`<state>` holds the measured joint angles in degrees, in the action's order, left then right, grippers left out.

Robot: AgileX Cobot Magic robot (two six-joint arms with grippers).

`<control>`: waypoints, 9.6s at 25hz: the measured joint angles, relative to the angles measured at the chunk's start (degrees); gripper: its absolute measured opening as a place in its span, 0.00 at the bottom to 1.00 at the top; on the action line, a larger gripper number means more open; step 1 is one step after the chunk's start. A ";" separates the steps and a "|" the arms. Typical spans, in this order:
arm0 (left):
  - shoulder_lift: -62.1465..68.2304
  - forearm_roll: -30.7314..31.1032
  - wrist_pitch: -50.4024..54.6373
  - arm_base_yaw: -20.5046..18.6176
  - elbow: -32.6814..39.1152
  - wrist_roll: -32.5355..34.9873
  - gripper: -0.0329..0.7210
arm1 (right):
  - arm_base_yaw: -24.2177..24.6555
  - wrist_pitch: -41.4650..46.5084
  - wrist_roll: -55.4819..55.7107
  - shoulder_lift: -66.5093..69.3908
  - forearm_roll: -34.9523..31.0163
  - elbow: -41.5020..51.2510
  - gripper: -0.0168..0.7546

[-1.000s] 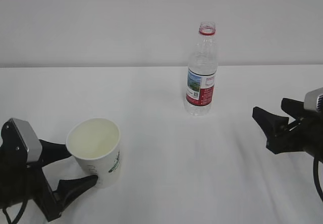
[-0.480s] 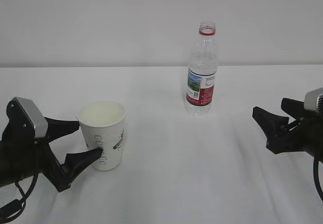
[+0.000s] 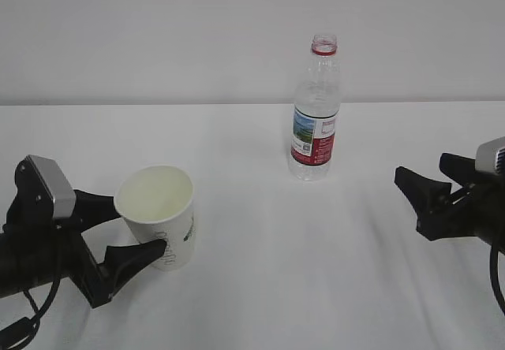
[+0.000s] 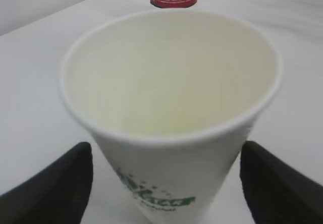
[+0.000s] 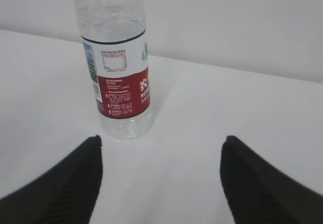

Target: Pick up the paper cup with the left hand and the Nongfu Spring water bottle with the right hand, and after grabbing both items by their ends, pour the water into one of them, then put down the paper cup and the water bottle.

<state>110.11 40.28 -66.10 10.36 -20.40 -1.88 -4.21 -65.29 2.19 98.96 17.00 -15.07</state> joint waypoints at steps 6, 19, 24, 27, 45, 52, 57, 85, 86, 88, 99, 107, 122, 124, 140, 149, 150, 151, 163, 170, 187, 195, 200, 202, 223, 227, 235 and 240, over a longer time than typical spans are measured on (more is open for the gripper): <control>0.00 0.33 0.57 0.00 0.00 -0.19 0.94 | 0.00 -0.11 0.00 0.00 0.00 0.00 0.73; 3.75 2.61 5.17 0.00 -5.71 -0.33 0.94 | 0.00 -0.11 0.00 0.00 0.00 0.00 0.73; 6.30 3.10 5.68 0.00 -7.07 -0.33 0.94 | 0.00 -0.11 0.05 0.00 0.00 0.00 0.73; 7.55 3.23 5.45 0.07 -7.79 -0.33 0.94 | 0.00 -0.11 0.05 0.00 0.00 0.00 0.73; 8.07 0.24 2.82 4.89 -8.02 -0.50 0.89 | 0.00 -0.11 0.05 0.00 0.00 0.00 0.73; 8.07 0.17 2.69 4.89 -8.02 -0.50 0.81 | 0.00 -0.11 0.05 0.00 0.00 0.00 0.73; 8.07 -1.21 1.99 4.89 -8.02 -0.50 0.81 | 0.00 -0.11 0.05 0.00 0.00 0.00 0.73; -15.81 3.40 13.19 4.89 -6.01 -14.67 0.80 | 0.00 -0.22 2.94 0.00 3.01 -0.66 0.73; -16.33 3.66 13.19 4.89 -6.01 -15.19 0.80 | 0.00 -0.22 3.29 0.00 3.27 -1.12 0.73; -17.31 3.89 13.80 4.89 -6.01 -15.83 0.80 | 0.00 -0.22 3.58 0.00 4.25 -1.80 0.73; -23.85 4.23 22.63 4.89 -5.89 -17.11 0.80 | 0.00 7.37 5.51 0.04 8.18 -8.93 0.81; -23.84 4.23 22.76 4.89 -5.81 -17.11 0.80 | 0.00 9.11 5.64 5.25 14.36 -11.68 0.88; -23.84 4.23 22.76 4.89 -5.81 -17.24 0.80 | -0.10 8.67 5.73 13.88 18.67 -22.52 0.89; -23.84 4.26 22.76 4.89 -5.81 -17.24 0.80 | -0.45 9.19 5.73 15.24 19.19 -23.81 0.89; -23.84 4.36 23.20 4.89 -5.81 -17.24 0.80 | -3.95 13.84 8.54 23.84 18.85 -35.85 0.88; -23.84 4.36 23.41 4.89 -5.81 -17.24 0.80 | -3.95 13.84 12.62 27.66 19.24 -40.92 0.88; -23.84 4.36 23.41 4.89 -5.81 -17.24 0.80 | -3.95 13.84 13.00 27.97 19.53 -41.65 0.88; -23.84 4.36 23.41 4.89 -5.81 -17.24 0.80 | -3.95 13.97 13.23 28.06 19.92 -41.99 0.88; -23.84 4.36 23.41 4.89 -5.81 -17.24 0.80 | -7.82 15.43 15.37 30.46 20.94 -47.21 0.86; -23.84 4.36 23.41 4.89 -5.81 -17.24 0.80 | -8.01 15.66 15.46 30.46 21.05 -47.21 0.75; -23.84 4.36 25.12 4.89 -5.81 -17.24 0.80 | -8.01 18.76 15.46 29.21 23.42 -47.34 0.70; -23.84 4.36 25.12 4.89 -5.81 -17.24 0.80 | -8.01 23.21 15.50 24.13 24.97 -44.84 0.70; -23.84 4.36 24.06 4.89 -5.81 -17.24 0.80 | -8.01 23.33 15.50 20.60 25.21 -42.64 0.70; -23.84 4.36 23.42 4.89 -5.81 -17.24 0.80 | -8.01 23.58 15.50 18.91 25.46 -41.83 0.70; -23.84 6.90 21.43 7.87 -5.81 -17.38 0.80 | -8.01 27.91 26.15 -2.66 36.34 -34.62 0.70; -23.84 7.00 20.60 8.48 -5.81 -18.21 0.79 | -8.01 27.91 32.97 -5.43 43.54 -34.62 0.70; -23.84 10.45 19.88 8.68 -5.81 -22.16 0.79 | -8.01 28.01 40.94 -8.42 52.79 -34.62 0.70; -23.84 12.53 19.56 8.68 -5.81 -24.58 0.79 | -8.01 28.01 41.45 -10.02 55.69 -34.62 0.70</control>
<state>86.27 52.80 -46.54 19.04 -26.21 -26.46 -12.22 -37.28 43.64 88.93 72.70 -49.69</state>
